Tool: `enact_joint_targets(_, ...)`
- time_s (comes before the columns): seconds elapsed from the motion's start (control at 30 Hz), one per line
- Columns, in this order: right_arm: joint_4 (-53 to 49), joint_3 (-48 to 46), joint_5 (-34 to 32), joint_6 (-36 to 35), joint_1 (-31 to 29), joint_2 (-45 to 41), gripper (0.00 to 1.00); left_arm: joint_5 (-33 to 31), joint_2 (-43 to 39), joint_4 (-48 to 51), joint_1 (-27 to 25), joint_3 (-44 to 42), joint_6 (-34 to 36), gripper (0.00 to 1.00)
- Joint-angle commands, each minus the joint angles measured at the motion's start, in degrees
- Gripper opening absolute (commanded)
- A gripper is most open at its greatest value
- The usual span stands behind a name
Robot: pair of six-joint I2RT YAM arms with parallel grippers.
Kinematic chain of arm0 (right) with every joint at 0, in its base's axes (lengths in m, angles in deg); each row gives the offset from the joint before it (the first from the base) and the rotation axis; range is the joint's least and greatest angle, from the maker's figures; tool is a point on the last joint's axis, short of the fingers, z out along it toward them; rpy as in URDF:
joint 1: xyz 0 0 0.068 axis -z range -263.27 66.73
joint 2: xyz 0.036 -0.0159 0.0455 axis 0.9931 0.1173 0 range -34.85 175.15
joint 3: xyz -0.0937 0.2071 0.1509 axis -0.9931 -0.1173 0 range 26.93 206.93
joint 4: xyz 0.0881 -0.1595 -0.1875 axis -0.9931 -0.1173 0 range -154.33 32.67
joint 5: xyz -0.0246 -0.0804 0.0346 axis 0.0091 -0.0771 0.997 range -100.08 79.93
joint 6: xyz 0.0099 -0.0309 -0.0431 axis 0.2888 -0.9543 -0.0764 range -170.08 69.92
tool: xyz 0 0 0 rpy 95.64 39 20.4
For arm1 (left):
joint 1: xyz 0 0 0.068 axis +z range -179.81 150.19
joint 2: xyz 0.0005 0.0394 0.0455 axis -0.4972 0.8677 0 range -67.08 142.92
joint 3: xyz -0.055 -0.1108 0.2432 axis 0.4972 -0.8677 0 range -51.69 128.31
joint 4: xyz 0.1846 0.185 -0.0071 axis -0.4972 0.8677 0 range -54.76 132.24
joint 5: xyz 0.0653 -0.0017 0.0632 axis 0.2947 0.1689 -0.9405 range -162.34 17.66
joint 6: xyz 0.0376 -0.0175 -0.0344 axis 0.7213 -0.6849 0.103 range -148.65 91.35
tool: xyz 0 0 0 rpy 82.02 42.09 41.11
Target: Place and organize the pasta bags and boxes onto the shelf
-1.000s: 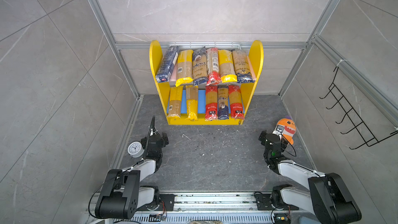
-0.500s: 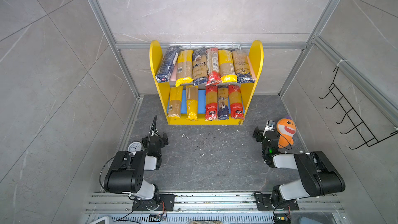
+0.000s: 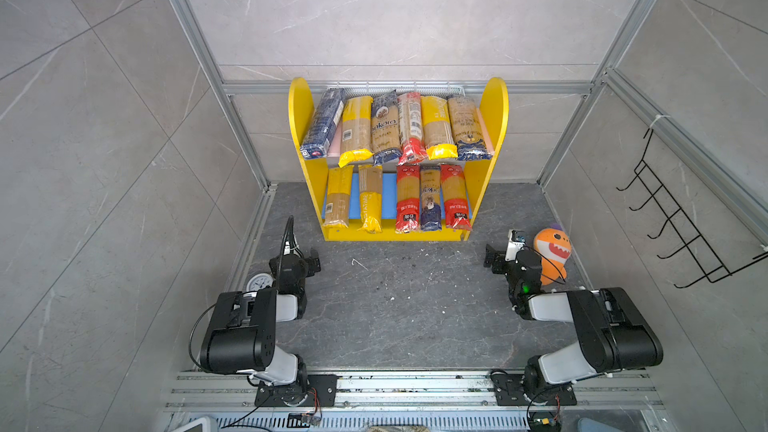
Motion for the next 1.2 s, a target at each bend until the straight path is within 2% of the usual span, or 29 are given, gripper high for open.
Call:
enact_joint_targets(0.0, -0.38, 1.14, 2.46, -1.07, 0.21, 0.07, 1.0, 1.27, -0.13, -1.05, 0.23, 1.07, -0.73, 1.0)
enact_joint_targets(0.4, -0.11, 0.95, 1.5, -1.04, 0.19, -0.19, 1.0, 1.95, -0.4, -1.67, 0.26, 0.57, -0.42, 1.0)
enact_joint_targets(0.47, -0.29, 1.13, 4.03, -0.94, 0.83, -0.09, 1.0, 13.31, -0.64, -1.21, 0.33, 0.65, 3.83, 1.0)
enact_joint_targets(0.57, -0.29, 1.12, 5.89, -0.89, 1.68, -0.14, 1.0, 15.21, -0.49, -0.23, 1.81, 1.35, 2.68, 1.0)
enact_joint_targets(1.17, -0.38, 1.04, 5.89, -1.17, 1.69, -0.29, 1.0, 15.22, -0.57, -0.5, 2.18, 1.14, 2.35, 1.0)
